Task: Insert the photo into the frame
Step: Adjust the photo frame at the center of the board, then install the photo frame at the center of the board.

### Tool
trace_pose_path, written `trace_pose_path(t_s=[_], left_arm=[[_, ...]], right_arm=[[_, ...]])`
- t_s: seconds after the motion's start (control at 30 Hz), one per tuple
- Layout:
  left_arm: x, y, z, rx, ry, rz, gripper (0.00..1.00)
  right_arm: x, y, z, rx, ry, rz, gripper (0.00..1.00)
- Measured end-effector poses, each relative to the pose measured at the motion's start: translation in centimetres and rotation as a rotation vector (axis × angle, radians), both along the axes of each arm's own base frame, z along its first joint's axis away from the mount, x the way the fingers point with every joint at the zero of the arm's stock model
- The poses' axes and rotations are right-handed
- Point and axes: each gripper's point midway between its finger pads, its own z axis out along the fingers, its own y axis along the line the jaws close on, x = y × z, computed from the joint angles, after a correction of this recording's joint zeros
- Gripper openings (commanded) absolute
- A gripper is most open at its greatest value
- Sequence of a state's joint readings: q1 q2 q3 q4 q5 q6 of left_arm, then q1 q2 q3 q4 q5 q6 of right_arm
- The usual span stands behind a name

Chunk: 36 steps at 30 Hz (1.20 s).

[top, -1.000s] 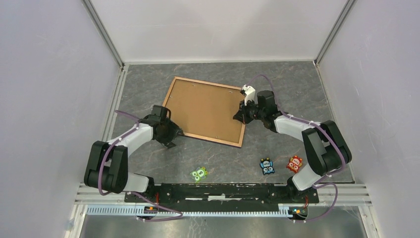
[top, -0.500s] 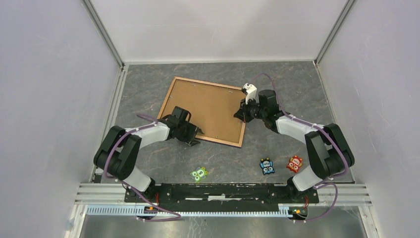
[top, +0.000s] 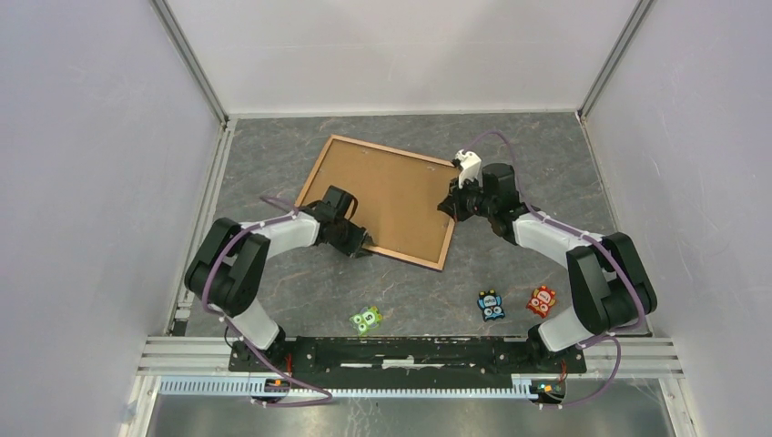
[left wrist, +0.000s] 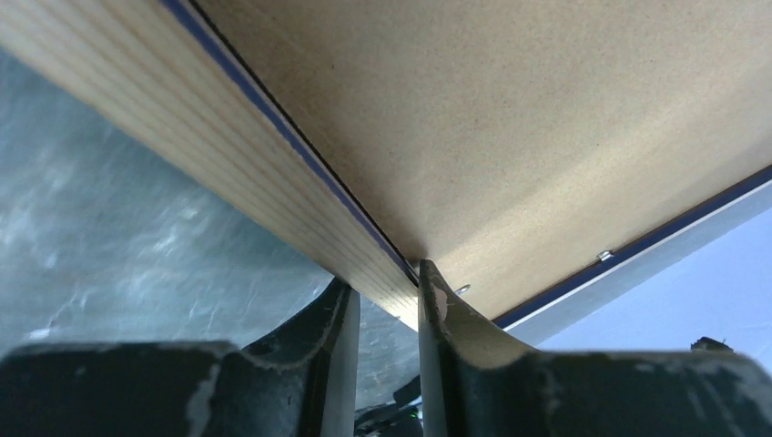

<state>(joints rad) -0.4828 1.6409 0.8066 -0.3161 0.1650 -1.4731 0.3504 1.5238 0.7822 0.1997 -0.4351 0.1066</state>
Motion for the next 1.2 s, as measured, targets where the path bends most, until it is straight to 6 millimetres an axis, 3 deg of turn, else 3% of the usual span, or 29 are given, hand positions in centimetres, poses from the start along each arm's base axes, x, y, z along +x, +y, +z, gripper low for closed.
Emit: trace_pose_path(t_s=[0.13,0.3,0.5,0.77,1.0,1.2], left_arm=[[1.6,0.4,0.1,0.037,-0.074,-0.138,0.02],[2.2,2.9,0.1,0.087,-0.117,-0.250,0.02],[2.8,6.7,0.4,0.205,-0.118,-0.396,0.02],[3.6,9.6,0.7,0.377,-0.120,-0.633,0.02],[3.5,9.7,0.7,0.400,-0.133,-0.692,0.02],[3.5,9.4,0.8,0.446,-0.143,-0.734,0.02]], right_arm=[[0.6,-1.0,-0.3,-0.026,0.001,-0.051,0.18],[1.2,-3.0,-1.1,-0.073,0.022,-0.134,0.41],[1.6,-5.9,-2.5,-0.171,0.050,-0.261,0.52],[1.5,-9.5,-3.9,-0.304,0.085,-0.408,0.76],[1.5,-9.5,-4.5,-0.307,0.097,-0.404,0.86],[1.6,-8.6,-5.4,-0.298,0.114,-0.372,0.86]])
